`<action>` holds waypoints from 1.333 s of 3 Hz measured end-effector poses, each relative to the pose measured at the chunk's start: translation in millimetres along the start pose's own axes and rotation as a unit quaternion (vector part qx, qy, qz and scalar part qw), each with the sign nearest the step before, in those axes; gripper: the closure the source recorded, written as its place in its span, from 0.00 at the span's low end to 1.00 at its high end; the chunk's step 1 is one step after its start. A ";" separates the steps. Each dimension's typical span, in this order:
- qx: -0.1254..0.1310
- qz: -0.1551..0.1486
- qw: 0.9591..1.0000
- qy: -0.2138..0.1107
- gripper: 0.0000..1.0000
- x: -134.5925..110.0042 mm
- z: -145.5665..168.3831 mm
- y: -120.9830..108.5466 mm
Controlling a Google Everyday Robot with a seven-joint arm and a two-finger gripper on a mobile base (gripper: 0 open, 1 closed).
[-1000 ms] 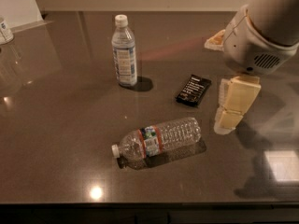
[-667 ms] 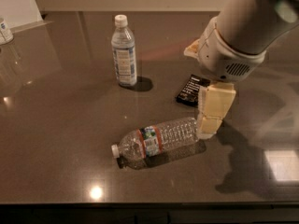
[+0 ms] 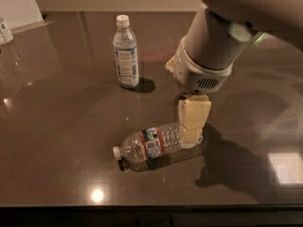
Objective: Pick water bottle
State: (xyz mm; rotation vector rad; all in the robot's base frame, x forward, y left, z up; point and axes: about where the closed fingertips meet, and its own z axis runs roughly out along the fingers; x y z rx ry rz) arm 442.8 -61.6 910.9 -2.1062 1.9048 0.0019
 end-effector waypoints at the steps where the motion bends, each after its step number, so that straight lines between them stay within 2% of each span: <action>1: -0.014 -0.006 1.000 0.006 0.00 -2.8 18.2 8.9; 4: -0.050 -0.019 0.998 0.017 0.00 -3.7 49.8 40.7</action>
Offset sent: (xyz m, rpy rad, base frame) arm -0.0238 0.0057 -0.0578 -0.0615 0.0905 0.0355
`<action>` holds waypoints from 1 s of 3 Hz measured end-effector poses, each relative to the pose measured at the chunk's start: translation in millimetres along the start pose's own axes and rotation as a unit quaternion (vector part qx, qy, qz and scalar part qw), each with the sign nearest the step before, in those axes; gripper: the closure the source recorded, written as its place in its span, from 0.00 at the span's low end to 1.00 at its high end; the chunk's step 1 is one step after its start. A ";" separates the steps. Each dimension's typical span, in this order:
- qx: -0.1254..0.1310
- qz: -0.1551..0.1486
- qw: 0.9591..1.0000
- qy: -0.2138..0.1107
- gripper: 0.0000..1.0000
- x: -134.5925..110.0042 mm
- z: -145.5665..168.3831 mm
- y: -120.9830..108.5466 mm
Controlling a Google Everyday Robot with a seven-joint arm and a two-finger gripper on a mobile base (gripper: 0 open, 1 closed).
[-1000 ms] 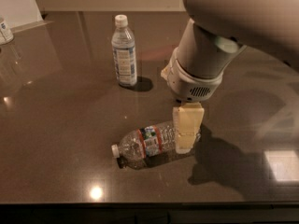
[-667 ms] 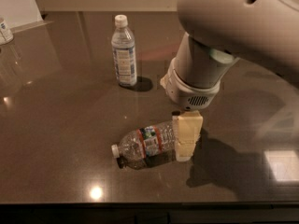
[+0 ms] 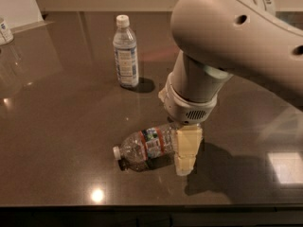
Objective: Pick water bottle
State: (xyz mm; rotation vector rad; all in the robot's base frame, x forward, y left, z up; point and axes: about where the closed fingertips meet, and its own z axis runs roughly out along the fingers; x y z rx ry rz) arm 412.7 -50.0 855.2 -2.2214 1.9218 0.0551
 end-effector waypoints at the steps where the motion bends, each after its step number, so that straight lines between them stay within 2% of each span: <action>1: -0.008 -0.002 1.000 0.005 0.18 0.3 4.7 4.5; 3: -0.014 0.000 1.000 0.006 0.64 0.8 4.2 6.2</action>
Offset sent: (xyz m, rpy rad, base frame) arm -0.0086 -0.0023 -0.0155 -0.0112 0.0391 -0.0096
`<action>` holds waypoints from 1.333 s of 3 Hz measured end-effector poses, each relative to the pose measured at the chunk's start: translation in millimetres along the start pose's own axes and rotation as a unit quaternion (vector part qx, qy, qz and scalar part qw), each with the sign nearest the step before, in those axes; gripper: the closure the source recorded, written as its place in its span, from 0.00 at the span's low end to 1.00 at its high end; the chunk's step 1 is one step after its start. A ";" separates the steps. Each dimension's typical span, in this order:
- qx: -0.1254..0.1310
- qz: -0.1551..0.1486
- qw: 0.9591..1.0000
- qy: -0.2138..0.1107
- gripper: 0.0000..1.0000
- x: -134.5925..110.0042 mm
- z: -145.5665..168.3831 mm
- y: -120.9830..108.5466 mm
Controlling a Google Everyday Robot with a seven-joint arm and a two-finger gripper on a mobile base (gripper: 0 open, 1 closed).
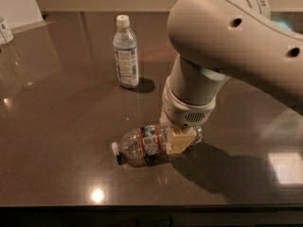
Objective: Pick water bottle
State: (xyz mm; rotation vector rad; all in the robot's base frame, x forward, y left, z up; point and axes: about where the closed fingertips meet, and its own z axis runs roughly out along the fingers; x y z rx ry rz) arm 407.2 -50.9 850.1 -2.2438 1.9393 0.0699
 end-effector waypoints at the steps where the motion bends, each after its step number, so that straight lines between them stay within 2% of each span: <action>1: 0.009 0.010 1.000 -0.010 0.87 2.2 -24.1 -10.9; 2: 0.031 0.018 0.999 -0.025 1.00 7.1 -66.4 -26.4; 4: 0.066 0.025 0.996 -0.056 1.00 11.4 -137.3 -48.5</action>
Offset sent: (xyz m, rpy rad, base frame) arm 0.0396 -0.0275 0.1189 0.1096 -0.0853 -0.0649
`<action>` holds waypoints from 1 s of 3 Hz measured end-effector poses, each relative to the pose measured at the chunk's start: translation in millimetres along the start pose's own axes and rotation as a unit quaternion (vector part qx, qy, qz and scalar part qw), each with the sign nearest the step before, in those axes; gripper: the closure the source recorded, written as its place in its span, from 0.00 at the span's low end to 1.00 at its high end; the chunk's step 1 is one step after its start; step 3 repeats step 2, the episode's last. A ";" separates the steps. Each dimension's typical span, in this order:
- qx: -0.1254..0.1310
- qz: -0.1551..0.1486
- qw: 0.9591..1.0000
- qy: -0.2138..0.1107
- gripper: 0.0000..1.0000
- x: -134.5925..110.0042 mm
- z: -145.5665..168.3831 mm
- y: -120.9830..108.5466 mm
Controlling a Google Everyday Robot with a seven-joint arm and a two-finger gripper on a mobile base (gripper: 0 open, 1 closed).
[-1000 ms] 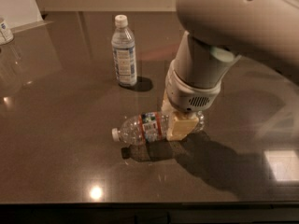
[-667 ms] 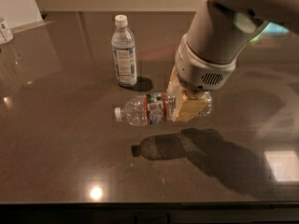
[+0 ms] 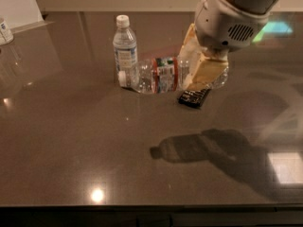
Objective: Pick water bottle
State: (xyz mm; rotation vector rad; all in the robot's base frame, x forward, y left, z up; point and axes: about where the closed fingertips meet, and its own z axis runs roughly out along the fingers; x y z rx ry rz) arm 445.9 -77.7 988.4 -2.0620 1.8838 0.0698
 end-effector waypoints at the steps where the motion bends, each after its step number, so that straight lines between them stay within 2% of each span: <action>1: 0.016 0.002 1.000 -0.021 1.00 -4.8 -23.6 -12.3; 3: 0.016 0.002 1.000 -0.021 1.00 -5.1 -23.6 -12.5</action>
Offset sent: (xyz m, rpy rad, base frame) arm 0.0045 -0.0034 0.0190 0.0331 -0.0063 -0.0013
